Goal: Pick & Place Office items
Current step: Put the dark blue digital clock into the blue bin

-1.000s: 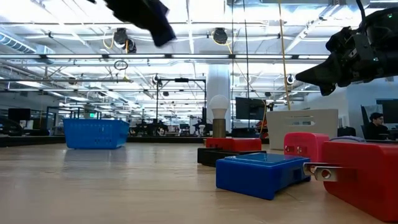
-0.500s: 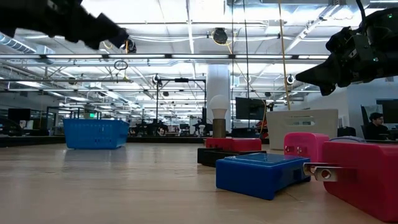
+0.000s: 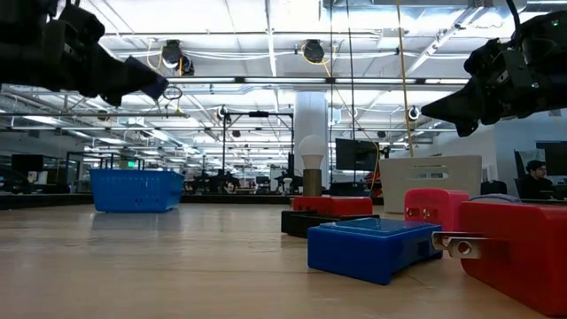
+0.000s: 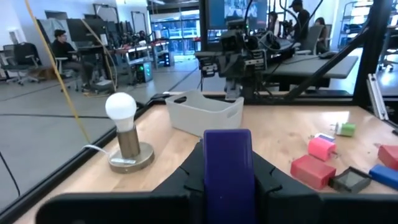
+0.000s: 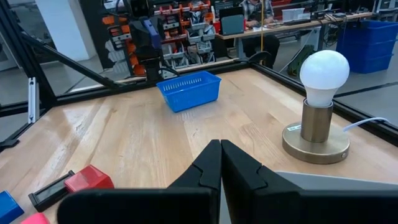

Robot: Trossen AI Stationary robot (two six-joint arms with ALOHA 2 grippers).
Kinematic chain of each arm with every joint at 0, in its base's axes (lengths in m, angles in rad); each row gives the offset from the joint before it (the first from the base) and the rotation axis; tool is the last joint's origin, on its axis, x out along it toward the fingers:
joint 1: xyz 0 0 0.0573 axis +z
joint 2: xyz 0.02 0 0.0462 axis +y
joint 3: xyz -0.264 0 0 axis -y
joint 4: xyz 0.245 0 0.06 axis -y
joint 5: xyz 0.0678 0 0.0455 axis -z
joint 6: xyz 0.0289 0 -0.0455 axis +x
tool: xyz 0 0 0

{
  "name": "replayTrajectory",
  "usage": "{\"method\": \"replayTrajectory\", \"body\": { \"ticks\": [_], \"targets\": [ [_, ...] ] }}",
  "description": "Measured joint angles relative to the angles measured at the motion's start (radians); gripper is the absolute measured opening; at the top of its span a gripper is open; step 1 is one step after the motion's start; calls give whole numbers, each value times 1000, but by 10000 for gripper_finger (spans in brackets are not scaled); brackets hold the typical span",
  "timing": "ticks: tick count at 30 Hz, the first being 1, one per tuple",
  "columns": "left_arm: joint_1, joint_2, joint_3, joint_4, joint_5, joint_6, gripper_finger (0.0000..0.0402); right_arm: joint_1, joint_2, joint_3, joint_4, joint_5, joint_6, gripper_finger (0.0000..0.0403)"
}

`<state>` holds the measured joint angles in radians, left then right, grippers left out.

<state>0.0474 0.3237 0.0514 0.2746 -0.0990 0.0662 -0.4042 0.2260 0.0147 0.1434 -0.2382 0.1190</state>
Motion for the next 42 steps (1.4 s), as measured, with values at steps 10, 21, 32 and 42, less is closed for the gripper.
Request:
{"method": "replayTrajectory", "body": {
  "ticks": [10, 21, 32, 42],
  "targets": [
    [30, 0, -38, 57, 23, 2, 44, 0, 0, 0, 0, 0, 0, 0],
    [37, 15, 51, -2, -37, -89, 44, 0, 0, 0, 8, 0, 0, 0],
    [99, 379, 553, -698, -208, -253, 44, 0, 0, 0, 8, 0, 1, 0],
    [198, 840, 713, -970, -76, -256, 44, 0, 0, 0, -4, 0, 0, 0]
  ]
}}
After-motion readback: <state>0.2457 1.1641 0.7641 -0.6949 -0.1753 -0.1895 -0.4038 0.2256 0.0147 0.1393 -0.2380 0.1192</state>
